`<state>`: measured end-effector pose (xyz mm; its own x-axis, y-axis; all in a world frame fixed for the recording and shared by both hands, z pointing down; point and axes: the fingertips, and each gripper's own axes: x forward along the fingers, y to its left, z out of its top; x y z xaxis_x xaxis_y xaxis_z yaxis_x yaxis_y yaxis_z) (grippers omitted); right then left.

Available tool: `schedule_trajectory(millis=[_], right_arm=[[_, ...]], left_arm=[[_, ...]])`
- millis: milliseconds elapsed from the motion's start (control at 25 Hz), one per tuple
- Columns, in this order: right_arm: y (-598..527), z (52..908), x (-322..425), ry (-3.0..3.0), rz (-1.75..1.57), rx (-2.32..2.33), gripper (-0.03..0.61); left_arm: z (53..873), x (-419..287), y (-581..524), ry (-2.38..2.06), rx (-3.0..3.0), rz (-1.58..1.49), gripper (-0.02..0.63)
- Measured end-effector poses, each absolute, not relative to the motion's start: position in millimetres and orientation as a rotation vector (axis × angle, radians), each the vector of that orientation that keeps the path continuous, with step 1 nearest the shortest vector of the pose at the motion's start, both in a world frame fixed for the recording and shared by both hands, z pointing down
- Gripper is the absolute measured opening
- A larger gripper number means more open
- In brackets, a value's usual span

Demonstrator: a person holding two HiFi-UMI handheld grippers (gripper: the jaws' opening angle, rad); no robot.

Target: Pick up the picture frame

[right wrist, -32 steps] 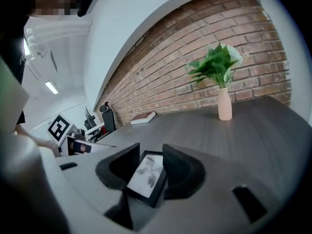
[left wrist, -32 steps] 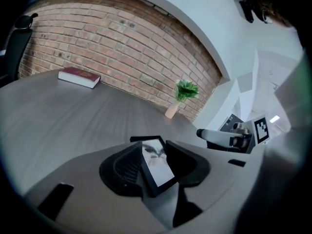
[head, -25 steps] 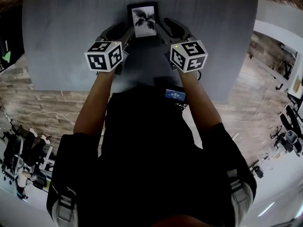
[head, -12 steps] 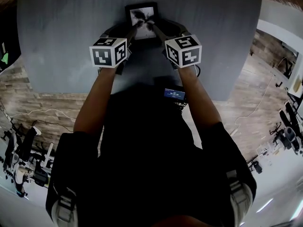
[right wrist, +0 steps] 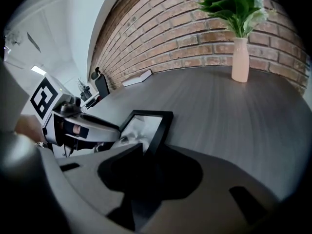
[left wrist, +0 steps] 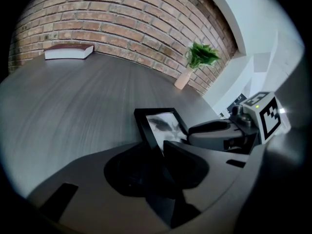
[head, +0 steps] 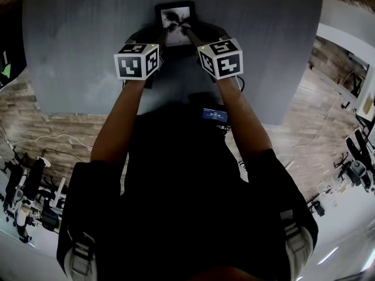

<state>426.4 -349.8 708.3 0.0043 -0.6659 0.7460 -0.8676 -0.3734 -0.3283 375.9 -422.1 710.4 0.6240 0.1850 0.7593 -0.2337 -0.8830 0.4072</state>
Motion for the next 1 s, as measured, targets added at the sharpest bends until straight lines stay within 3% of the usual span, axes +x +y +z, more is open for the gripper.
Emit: schedule_trajectory(millis=[320, 720, 1000], right_arm=[[-342.5, 661.5, 426.5, -1.628, 1.14, 2.158, 0.1], [-325.6, 519.7, 427.2, -1.695, 0.721, 2.422, 0.095], [-328.2, 442.6, 388.7, -1.692, 0.45, 2.537, 0.084]], left_arm=[[664.7, 380.0, -418.0, -0.063, 2.459, 1.04, 0.103], [529.5, 375.0, -400.8, -0.1, 2.702, 0.692, 0.103], [439.9, 337.6, -408.2, -0.069, 2.855, 0.409, 0.098]])
